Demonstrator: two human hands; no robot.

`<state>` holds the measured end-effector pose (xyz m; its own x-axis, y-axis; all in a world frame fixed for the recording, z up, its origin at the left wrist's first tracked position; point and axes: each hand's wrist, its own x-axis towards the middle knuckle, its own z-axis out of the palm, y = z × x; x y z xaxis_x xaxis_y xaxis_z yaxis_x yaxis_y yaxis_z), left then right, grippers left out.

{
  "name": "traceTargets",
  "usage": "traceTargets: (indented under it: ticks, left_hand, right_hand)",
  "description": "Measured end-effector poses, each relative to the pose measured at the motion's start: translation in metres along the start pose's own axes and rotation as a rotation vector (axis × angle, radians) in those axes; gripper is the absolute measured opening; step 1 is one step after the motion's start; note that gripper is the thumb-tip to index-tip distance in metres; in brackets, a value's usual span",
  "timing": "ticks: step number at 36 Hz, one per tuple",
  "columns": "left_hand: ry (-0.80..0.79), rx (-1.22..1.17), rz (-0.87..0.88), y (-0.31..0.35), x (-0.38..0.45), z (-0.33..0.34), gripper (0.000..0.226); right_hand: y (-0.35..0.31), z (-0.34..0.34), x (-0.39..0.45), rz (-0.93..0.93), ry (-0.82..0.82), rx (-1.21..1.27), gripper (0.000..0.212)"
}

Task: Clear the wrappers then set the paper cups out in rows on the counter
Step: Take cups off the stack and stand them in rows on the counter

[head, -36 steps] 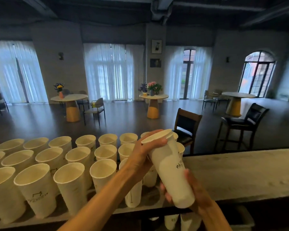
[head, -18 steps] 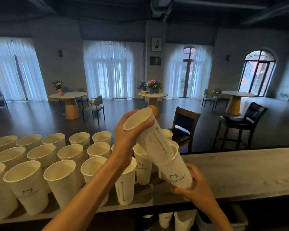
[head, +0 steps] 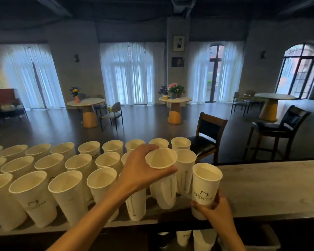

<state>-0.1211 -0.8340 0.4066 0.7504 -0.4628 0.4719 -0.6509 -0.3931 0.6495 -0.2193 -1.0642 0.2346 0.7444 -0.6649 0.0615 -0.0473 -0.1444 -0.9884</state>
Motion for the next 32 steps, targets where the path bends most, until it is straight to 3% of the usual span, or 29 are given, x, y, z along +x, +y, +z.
traceTargets:
  ticks: [2,9,18,32]
  left_hand:
    - [-0.055,0.102,0.074,0.005,-0.005,0.004,0.049]
    - [-0.105,0.438,0.169,-0.011,-0.017,0.032,0.087]
    - [-0.066,0.607,0.236,-0.022,-0.022,0.046,0.091]
    - [-0.136,0.759,0.169,-0.025,-0.022,0.043,0.093]
  right_hand:
    - [-0.002,0.002,-0.001,-0.002,-0.027,0.004,0.087]
    - [-0.003,0.009,-0.004,-0.047,-0.086,-0.036,0.084]
    - [0.004,0.007,-0.004,-0.077,-0.106,-0.069,0.089]
    - [0.002,0.011,-0.005,-0.053,-0.138,-0.103,0.084]
